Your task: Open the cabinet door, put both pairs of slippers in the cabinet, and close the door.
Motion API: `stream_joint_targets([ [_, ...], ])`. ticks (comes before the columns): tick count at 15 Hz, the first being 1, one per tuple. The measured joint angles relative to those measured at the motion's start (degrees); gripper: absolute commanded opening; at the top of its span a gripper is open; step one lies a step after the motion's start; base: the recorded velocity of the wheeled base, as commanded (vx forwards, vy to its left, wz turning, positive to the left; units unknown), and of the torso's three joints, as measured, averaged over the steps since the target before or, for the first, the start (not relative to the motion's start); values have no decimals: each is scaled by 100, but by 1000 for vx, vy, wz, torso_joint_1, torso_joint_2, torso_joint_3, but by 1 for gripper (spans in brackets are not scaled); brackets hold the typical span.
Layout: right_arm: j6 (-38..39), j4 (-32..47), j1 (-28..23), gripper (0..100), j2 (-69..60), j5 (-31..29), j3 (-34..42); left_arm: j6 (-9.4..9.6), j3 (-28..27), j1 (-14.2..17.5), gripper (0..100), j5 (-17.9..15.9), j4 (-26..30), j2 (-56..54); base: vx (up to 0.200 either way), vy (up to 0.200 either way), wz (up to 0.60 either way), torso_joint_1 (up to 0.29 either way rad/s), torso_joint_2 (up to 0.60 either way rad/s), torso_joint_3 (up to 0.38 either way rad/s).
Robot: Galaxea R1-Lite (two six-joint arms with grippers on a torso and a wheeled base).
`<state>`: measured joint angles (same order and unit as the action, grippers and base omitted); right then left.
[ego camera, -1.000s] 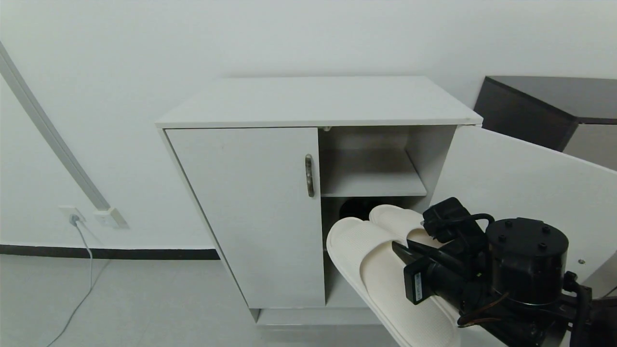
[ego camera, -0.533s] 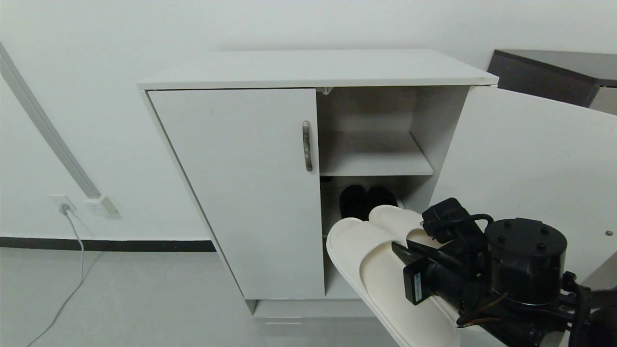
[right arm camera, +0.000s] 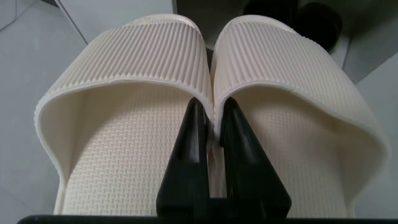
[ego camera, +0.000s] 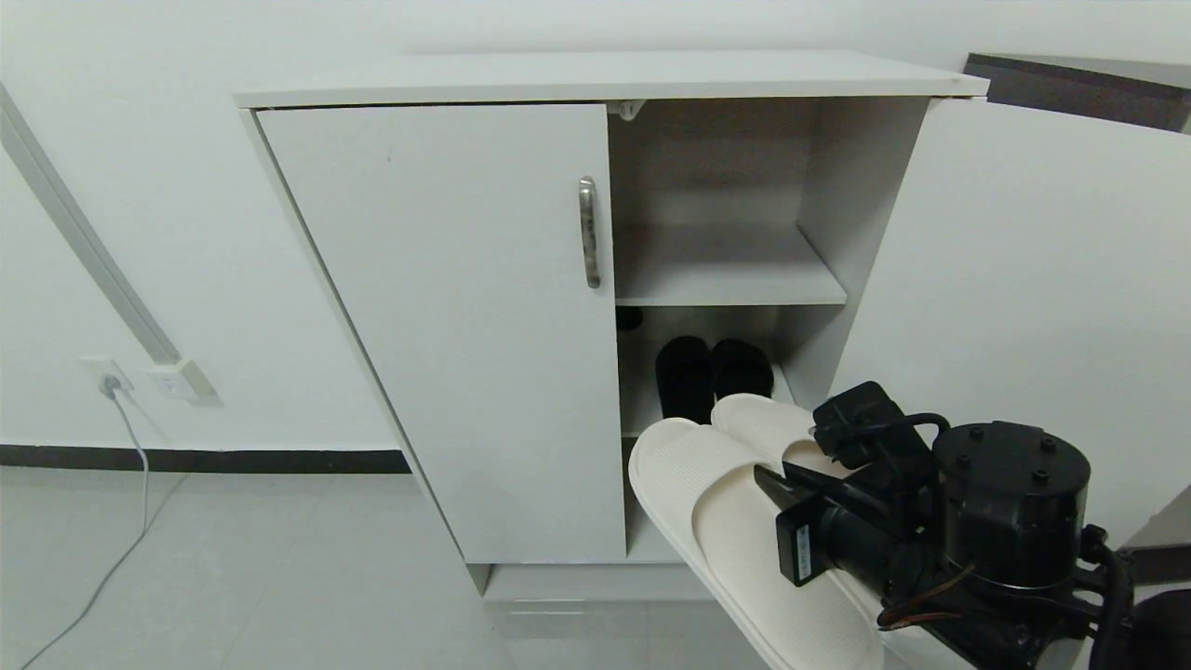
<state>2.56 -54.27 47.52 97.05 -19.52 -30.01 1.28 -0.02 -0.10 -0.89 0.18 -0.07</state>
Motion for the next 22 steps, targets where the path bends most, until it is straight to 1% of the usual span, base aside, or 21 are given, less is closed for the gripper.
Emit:
stream_joint_targets([
  [6, -16, -104, 9, 0, 13, 20, 22, -6, 0, 0, 0, 0, 0, 0, 0, 0, 0, 0, 0, 0],
  [9, -18, -150, 20, 0, 13, -2, -27, 0, -5, 0, 0, 0, -5, 0, 0, -200, 0, -4, 2, 7],
  [10, -18, -167, 24, 0, 13, -10, -57, 0, -2, -4, 0, 2, 0, 0, 0, 0, 0, 0, 0, 0],
  [12, -16, -154, 46, 0, 13, -158, -151, 2, -5, 10, 0, -1, -2, 0, 0, 0, 0, 0, 0, 0],
  [14, 6, -49, 243, 0, 11, -552, -380, 2, -2, 2, 0, 5, 0, 0, 0, 0, 0, 0, 0, 0],
  [17, 338, 1081, 542, 0, 28, -1214, -1180, 5, 0, 2, 0, 0, -2, 0, 0, 0, 0, 0, 0, 0],
  [20, 1017, 2734, 647, 0, 140, -1910, -2492, 5, -5, -1, 0, 0, 0, 0, 0, 0, 0, 0, 0, 0],
  [22, 1314, 3717, 662, 0, 234, -2205, -3357, 9, -5, -1, 0, 0, 0, 0, 0, 0, 0, 0, 0, 0],
])
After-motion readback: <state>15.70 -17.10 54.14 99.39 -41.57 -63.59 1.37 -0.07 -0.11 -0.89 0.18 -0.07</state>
